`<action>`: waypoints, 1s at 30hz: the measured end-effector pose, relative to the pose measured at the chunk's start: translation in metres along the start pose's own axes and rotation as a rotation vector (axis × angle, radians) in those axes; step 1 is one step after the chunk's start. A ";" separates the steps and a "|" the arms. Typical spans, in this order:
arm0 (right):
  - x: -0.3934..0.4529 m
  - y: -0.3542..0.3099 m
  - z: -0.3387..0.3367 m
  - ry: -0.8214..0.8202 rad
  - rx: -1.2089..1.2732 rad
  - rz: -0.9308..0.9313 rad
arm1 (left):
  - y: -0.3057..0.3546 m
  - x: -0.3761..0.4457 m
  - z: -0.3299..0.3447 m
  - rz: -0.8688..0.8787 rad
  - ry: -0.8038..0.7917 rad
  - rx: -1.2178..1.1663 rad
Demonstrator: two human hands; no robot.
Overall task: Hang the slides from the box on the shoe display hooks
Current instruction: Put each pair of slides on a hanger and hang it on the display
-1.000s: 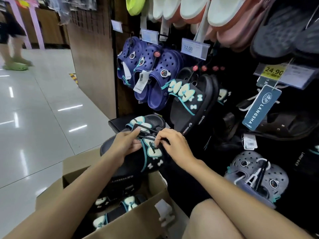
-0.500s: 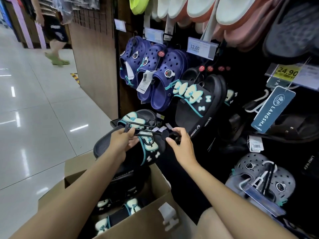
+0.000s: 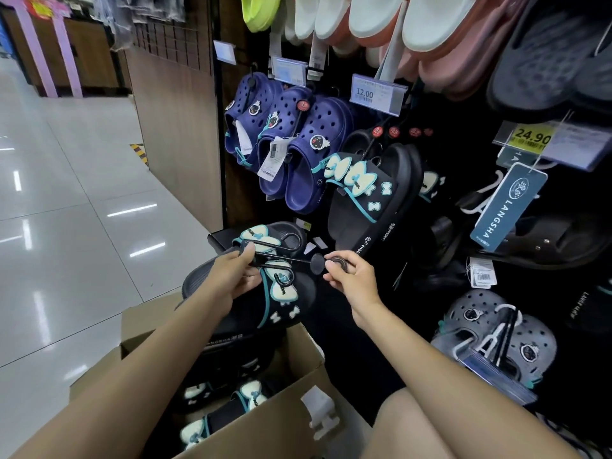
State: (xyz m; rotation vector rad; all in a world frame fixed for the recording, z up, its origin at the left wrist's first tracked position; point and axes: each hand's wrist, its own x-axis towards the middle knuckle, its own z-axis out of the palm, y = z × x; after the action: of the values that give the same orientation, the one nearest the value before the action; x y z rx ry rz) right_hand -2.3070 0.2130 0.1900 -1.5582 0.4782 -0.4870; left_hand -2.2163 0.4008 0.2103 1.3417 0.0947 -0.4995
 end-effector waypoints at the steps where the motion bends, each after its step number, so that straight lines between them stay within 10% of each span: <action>1: -0.001 -0.001 0.000 0.000 -0.003 -0.016 | 0.001 -0.003 0.000 -0.012 0.008 0.010; 15: 0.000 -0.001 -0.006 0.010 0.001 -0.096 | 0.009 -0.007 -0.011 -0.110 -0.009 -0.184; 30: -0.001 0.003 -0.012 0.005 0.278 0.393 | -0.003 -0.004 -0.012 -0.095 0.019 -0.066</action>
State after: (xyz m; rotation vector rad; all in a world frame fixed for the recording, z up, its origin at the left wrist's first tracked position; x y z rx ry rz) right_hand -2.3148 0.2031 0.1879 -1.1602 0.6737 -0.2413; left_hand -2.2183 0.4124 0.2059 1.2817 0.1899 -0.5594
